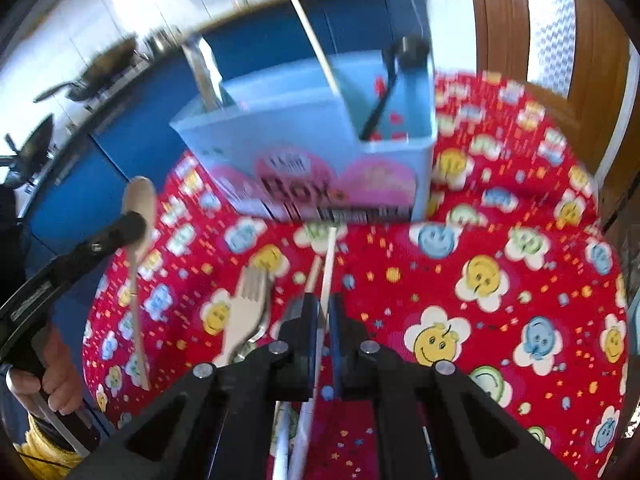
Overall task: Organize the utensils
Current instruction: 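Lift the wooden spoon toward the caddy with the left tool while the right tool grasps a thin white stick, then lower the wooden spoon and white stick into the blue caddy and open both tools, then move both open tools back down to the forks on the cloth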
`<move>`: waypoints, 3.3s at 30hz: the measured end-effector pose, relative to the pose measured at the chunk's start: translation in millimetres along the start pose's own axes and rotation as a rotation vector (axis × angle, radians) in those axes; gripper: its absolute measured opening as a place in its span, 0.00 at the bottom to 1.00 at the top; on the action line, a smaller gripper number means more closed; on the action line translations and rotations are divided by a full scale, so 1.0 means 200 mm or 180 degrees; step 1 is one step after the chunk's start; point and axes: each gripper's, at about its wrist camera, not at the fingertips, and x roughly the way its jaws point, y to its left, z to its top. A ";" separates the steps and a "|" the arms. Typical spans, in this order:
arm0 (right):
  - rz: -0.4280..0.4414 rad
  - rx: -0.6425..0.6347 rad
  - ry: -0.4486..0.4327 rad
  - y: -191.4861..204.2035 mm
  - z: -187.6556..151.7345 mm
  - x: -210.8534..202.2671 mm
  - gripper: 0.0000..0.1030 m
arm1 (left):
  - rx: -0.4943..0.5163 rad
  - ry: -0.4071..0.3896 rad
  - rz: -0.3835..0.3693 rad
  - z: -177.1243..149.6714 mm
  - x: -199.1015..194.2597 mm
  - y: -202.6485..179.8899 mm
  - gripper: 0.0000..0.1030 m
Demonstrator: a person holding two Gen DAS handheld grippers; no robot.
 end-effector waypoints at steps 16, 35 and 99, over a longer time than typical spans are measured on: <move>-0.0184 -0.0242 -0.1607 0.09 0.02 -0.44 0.06 | 0.0061 -0.0718 -0.0034 0.20 -0.13 -0.13 0.03; -0.0358 -0.0204 -0.2223 -0.01 0.38 -0.47 0.06 | -0.0089 -0.1522 0.0078 0.61 -0.04 -0.15 0.03; -0.0191 -0.0040 -0.1522 -0.04 0.13 -0.40 0.33 | 0.0293 -0.0740 0.0494 0.21 -0.02 -0.24 0.39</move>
